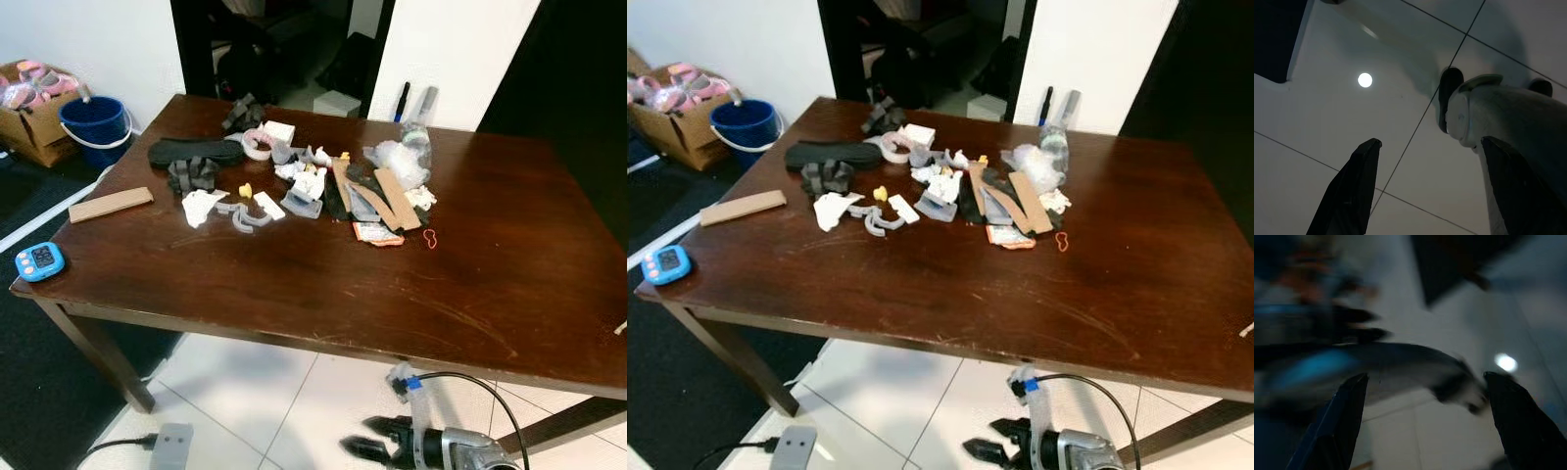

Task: Picking trash to rubbish bin

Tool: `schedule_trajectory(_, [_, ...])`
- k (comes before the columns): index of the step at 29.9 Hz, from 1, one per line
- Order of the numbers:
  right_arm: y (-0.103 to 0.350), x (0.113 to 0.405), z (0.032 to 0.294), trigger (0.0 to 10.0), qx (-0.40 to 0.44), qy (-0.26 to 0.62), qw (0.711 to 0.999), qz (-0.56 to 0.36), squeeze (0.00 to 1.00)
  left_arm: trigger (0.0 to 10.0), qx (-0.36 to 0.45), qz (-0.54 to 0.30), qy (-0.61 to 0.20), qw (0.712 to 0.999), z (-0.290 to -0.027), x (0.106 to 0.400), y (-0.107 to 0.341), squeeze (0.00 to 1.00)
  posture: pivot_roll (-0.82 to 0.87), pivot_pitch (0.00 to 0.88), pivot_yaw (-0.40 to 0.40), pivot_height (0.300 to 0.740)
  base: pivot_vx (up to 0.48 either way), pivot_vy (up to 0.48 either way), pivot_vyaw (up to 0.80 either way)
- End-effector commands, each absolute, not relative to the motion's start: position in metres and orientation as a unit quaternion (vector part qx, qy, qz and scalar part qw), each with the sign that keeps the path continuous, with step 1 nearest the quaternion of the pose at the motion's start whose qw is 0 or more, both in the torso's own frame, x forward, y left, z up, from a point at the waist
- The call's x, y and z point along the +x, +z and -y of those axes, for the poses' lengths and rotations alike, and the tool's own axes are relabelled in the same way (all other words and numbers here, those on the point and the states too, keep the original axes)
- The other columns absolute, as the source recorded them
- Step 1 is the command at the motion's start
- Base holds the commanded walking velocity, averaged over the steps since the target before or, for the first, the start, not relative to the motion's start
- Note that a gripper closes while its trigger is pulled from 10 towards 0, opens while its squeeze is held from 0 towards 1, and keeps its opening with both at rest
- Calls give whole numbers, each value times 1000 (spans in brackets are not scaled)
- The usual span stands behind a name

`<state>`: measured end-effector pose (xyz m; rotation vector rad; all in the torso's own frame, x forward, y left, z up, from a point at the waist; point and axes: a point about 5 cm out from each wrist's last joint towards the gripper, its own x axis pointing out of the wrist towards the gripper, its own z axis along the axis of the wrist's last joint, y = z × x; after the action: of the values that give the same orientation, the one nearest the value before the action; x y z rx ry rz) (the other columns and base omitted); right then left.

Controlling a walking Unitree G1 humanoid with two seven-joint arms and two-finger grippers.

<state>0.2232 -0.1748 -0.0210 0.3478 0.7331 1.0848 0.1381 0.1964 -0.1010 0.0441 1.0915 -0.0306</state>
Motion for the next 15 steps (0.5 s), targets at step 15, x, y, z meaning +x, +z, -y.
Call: schedule_trajectory(15, [79,258,144,10000,226,683,688,-101,0,10000,20,-545,-14,838,-201,119,-107,0,92,112,-59,740,0,0,0])
